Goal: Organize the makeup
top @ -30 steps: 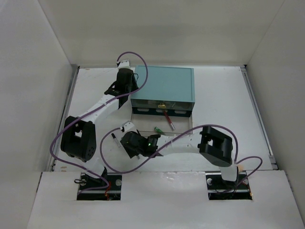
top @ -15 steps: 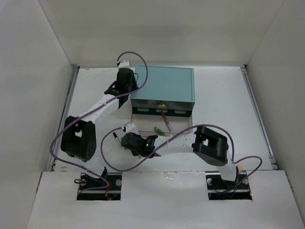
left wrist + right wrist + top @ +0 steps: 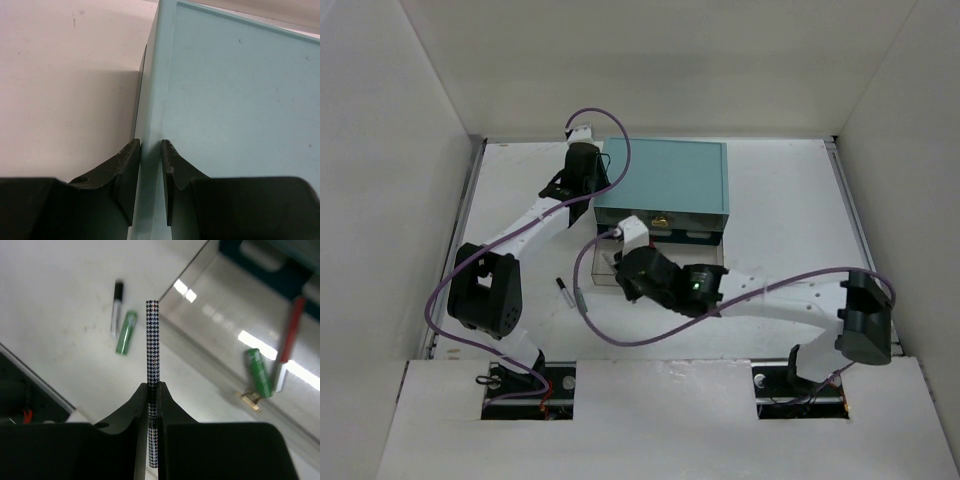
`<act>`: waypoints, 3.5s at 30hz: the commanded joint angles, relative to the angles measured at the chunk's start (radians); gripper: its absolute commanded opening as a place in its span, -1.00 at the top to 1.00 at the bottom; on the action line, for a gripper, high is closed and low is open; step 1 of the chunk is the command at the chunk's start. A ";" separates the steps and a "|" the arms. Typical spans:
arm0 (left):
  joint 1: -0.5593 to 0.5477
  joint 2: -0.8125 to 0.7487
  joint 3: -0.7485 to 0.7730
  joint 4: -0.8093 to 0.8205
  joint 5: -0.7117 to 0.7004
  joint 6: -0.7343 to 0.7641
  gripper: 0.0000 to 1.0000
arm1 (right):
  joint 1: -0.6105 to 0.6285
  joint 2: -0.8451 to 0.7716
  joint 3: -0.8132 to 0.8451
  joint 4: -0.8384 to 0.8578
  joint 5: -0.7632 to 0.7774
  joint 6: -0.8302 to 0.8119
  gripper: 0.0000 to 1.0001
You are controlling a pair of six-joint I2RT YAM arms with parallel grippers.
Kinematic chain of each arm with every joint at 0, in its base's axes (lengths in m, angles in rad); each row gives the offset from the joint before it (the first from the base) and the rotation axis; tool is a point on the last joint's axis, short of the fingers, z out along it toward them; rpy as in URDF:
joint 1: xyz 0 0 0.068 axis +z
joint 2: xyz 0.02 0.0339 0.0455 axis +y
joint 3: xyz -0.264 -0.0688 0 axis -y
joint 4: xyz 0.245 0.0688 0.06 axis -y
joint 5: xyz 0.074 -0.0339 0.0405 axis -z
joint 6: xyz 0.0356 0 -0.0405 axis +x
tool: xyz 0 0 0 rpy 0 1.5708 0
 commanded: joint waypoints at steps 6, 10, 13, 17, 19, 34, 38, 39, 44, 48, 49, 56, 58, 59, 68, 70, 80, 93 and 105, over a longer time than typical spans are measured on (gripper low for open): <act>-0.026 0.038 -0.020 -0.213 0.025 0.022 0.83 | -0.252 0.008 -0.037 0.127 -0.089 -0.121 0.83; -0.027 0.043 -0.009 -0.227 0.022 0.022 0.83 | -0.283 0.048 -0.033 0.159 -0.112 -0.131 0.45; -0.029 0.042 -0.009 -0.228 0.014 0.022 0.83 | -0.285 0.042 -0.025 0.161 -0.110 -0.116 0.09; -0.029 0.038 -0.011 -0.230 0.013 0.023 0.83 | -0.210 0.013 0.001 0.155 -0.115 -0.103 0.00; -0.029 0.038 -0.011 -0.230 0.013 0.023 0.83 | -0.144 0.020 0.022 0.141 -0.124 -0.100 -0.05; -0.026 0.034 -0.012 -0.242 0.013 0.026 0.83 | 0.068 0.395 0.238 0.106 -0.081 0.075 -0.41; -0.030 0.029 -0.020 -0.242 0.013 0.026 0.83 | 0.068 0.456 0.292 0.073 0.028 0.115 -0.43; -0.032 0.029 -0.020 -0.242 0.013 0.026 0.83 | 0.068 0.470 0.300 0.073 0.035 0.118 -0.43; -0.032 0.028 -0.020 -0.244 0.013 0.026 0.83 | 0.065 0.543 0.344 0.066 0.045 0.124 -0.38; -0.032 0.028 -0.020 -0.244 0.013 0.026 0.83 | 0.059 0.583 0.371 0.058 0.055 0.131 -0.34; -0.032 0.026 -0.021 -0.244 0.013 0.026 0.83 | 0.056 0.589 0.374 0.055 0.060 0.138 -0.33; -0.032 0.028 -0.020 -0.244 0.013 0.026 0.83 | 0.042 0.635 0.383 0.055 0.069 0.161 -0.21; -0.032 0.029 -0.020 -0.244 0.013 0.026 0.83 | 0.042 0.648 0.386 0.055 0.078 0.162 -0.10; -0.032 0.029 -0.020 -0.244 0.013 0.026 0.83 | 0.044 0.654 0.389 0.052 0.083 0.159 -0.07; -0.021 0.029 -0.015 -0.244 0.013 0.026 0.83 | 0.064 0.591 0.342 -0.016 0.144 0.161 0.81; -0.021 0.031 -0.014 -0.244 0.013 0.026 0.83 | 0.079 0.544 0.303 -0.009 0.158 0.155 0.92; -0.024 0.035 -0.003 -0.244 0.013 0.028 0.83 | 0.059 0.091 0.019 0.061 0.160 0.090 0.98; -0.033 0.034 -0.007 -0.245 0.009 0.023 0.83 | -0.186 0.111 -0.014 0.222 -0.023 -0.005 0.23; -0.033 0.028 -0.011 -0.248 0.008 0.022 0.83 | 0.020 0.135 -0.005 0.323 -0.110 -0.068 -0.10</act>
